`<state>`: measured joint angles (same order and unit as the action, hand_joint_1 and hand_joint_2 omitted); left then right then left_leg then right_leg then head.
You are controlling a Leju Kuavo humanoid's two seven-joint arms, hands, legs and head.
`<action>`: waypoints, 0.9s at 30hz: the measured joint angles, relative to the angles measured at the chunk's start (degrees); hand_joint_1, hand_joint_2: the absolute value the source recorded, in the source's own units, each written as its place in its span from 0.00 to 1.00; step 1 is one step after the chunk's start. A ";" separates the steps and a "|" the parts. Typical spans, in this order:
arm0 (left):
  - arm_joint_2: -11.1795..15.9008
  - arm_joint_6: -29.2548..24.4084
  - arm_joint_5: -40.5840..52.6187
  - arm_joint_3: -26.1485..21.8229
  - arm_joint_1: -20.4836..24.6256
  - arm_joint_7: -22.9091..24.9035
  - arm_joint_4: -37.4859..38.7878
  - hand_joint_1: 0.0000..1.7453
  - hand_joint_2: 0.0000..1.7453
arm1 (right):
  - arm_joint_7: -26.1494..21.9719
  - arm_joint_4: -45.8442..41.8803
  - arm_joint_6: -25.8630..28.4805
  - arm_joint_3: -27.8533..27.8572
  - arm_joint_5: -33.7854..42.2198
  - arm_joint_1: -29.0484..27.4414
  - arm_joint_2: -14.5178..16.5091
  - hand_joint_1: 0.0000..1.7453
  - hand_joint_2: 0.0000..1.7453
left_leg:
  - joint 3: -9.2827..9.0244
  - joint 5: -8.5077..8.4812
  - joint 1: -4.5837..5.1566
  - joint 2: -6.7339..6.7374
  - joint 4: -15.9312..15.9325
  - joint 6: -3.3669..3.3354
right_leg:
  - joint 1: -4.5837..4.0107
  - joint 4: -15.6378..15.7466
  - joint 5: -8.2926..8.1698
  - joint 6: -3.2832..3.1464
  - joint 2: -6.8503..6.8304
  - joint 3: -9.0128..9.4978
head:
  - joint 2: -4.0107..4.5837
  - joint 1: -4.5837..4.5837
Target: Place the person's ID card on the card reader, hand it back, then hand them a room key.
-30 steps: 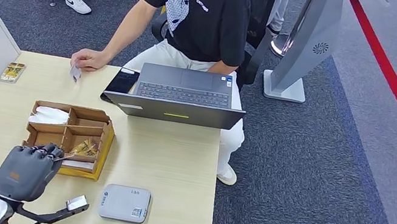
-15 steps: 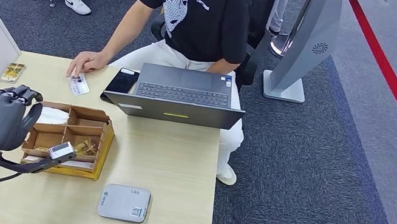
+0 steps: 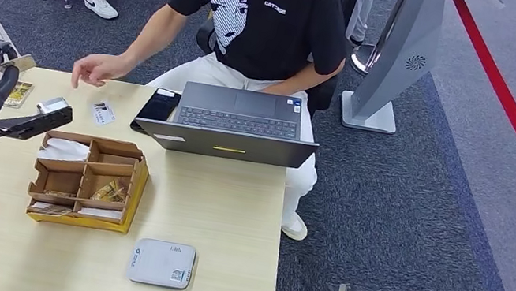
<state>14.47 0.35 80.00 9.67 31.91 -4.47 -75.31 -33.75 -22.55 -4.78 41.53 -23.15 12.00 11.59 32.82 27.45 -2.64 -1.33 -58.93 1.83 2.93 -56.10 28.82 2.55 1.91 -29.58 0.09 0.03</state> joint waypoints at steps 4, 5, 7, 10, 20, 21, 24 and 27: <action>0.16 -1.12 -0.07 -1.44 0.06 0.18 2.49 1.00 1.00 | -0.02 0.35 0.68 -2.04 -0.76 0.26 0.23 0.00 1.00 | 0.02 0.01 0.00 -0.02 0.00 0.00 | 0.00 0.00 0.01 0.00 -0.01 -0.01 | 0.00 0.01; 0.21 -1.24 -0.04 -1.72 -0.08 0.16 2.76 1.00 1.00 | -0.03 0.42 0.77 -2.45 -0.77 0.30 0.30 0.00 1.00 | 0.03 0.01 0.00 -0.02 0.00 0.00 | 0.00 0.00 0.02 0.00 -0.02 -0.02 | 0.00 0.00; 0.31 -1.33 0.13 -2.15 -0.45 0.05 3.14 1.00 1.00 | -0.08 0.55 0.90 -3.12 -0.73 0.32 0.36 0.00 1.00 | 0.04 0.01 0.00 -0.02 0.00 0.00 | 0.00 0.00 0.02 0.00 -0.02 -0.02 | 0.00 0.00; 0.49 -1.38 0.30 -2.67 -1.16 -0.07 3.64 1.00 1.00 | -0.30 0.66 1.19 -3.95 -0.69 0.32 0.37 0.00 1.00 | 0.05 0.01 0.00 -0.01 0.01 0.00 | 0.00 0.00 0.02 0.00 -0.02 -0.03 | 0.00 -0.01; 0.83 -1.79 0.32 -4.41 -3.46 -0.81 4.26 0.07 1.00 | -1.17 0.75 2.74 -6.05 -0.69 0.28 0.39 0.00 1.00 | 0.05 0.02 0.00 0.10 0.01 0.00 | 0.00 0.00 0.01 -0.01 0.08 -0.11 | 0.00 0.01; 0.83 -1.95 0.32 -4.63 -3.78 -0.93 4.22 0.00 1.00 | -1.18 0.75 2.86 -6.20 -0.66 0.27 0.39 0.00 1.00 | 0.06 0.02 0.00 0.09 0.01 0.00 | 0.00 0.00 0.02 -0.01 0.07 -0.12 | 0.00 0.01; 0.80 -3.07 0.03 -5.25 -5.22 -1.37 3.42 0.00 1.00 | -1.20 0.75 2.90 -6.60 -0.30 0.24 0.39 0.00 1.00 | 0.08 0.02 -0.01 0.06 0.01 0.00 | -0.01 0.00 0.04 0.00 0.04 -0.13 | 0.00 0.01; 0.64 -5.87 -1.28 -6.09 -8.05 -2.59 0.42 0.00 1.00 | -1.27 0.74 2.92 -6.81 0.62 0.05 0.39 0.00 1.00 | 0.08 0.02 0.00 0.09 0.02 0.00 | 0.00 0.00 0.04 0.00 0.05 -0.12 | 0.00 0.00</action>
<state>15.11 -5.52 78.72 3.58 23.86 -7.07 -74.89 -35.02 -21.81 -1.85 34.72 -22.53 12.05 11.98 32.90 27.47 -2.65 -1.25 -58.90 1.83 2.93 -56.10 28.86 2.55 1.96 -29.70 0.09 0.03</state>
